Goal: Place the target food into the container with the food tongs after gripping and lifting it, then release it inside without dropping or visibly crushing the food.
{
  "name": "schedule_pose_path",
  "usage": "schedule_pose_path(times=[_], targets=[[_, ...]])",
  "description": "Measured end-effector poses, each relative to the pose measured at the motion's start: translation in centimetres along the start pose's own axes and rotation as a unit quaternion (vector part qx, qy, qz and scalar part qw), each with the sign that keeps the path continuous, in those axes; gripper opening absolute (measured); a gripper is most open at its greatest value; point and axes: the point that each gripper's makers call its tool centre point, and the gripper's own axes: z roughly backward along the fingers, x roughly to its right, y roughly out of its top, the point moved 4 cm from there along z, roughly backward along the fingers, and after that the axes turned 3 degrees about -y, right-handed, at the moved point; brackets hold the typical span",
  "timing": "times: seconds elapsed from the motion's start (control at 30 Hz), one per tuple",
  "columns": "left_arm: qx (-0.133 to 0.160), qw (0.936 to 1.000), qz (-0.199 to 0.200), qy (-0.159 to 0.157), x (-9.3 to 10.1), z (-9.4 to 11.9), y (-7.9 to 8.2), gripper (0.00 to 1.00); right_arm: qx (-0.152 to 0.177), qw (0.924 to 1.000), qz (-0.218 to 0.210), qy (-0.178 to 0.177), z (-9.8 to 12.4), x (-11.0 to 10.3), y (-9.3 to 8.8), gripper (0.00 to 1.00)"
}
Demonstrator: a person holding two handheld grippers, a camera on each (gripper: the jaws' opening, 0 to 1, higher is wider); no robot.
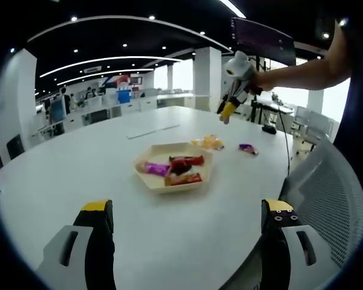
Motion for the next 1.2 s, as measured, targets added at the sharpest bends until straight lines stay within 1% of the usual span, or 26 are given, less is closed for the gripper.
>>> schedule_pose_path(times=[0.1,0.2,0.37,0.5,0.6,0.73,0.87,1.0,1.2], targets=[[0.0,1.0,0.0,0.0,0.0,0.0,0.0,0.99,-0.002,1.0,-0.005,-0.007,0.1,0.0,-0.9,0.26],[0.0,1.0,0.001,0.0,0.1,0.0,0.1,0.99,0.0,0.9997,-0.02,-0.01,0.5,0.0,-1.8,0.26],[0.002,1.0,0.002,0.001,0.0,0.0,0.1,0.99,-0.005,0.9995,-0.028,-0.015,0.9,0.1,-3.1,0.26],[0.002,1.0,0.002,0.002,0.0,0.0,0.1,0.99,-0.006,0.9992,-0.034,-0.021,1.3,0.3,-3.8,0.26],[0.0,1.0,0.002,0.002,0.0,0.0,0.0,0.99,-0.008,0.9991,-0.027,-0.03,1.7,0.0,-4.4,0.26],[0.0,1.0,0.002,0.004,-0.1,0.0,0.0,0.99,-0.006,0.9985,-0.042,-0.035,2.1,-0.1,-5.2,0.26],[0.002,1.0,0.005,0.007,-0.2,0.1,0.1,0.99,-0.009,0.9982,-0.046,-0.038,2.2,-0.4,-6.0,0.26],[0.002,1.0,0.003,0.007,-0.2,0.1,0.1,0.99,-0.003,0.9973,-0.061,-0.04,2.4,-0.3,-6.1,0.26],[0.001,1.0,-0.003,0.006,-0.1,0.1,0.0,0.99,-0.004,0.9971,-0.064,-0.041,2.2,-0.4,-6.3,0.26]])
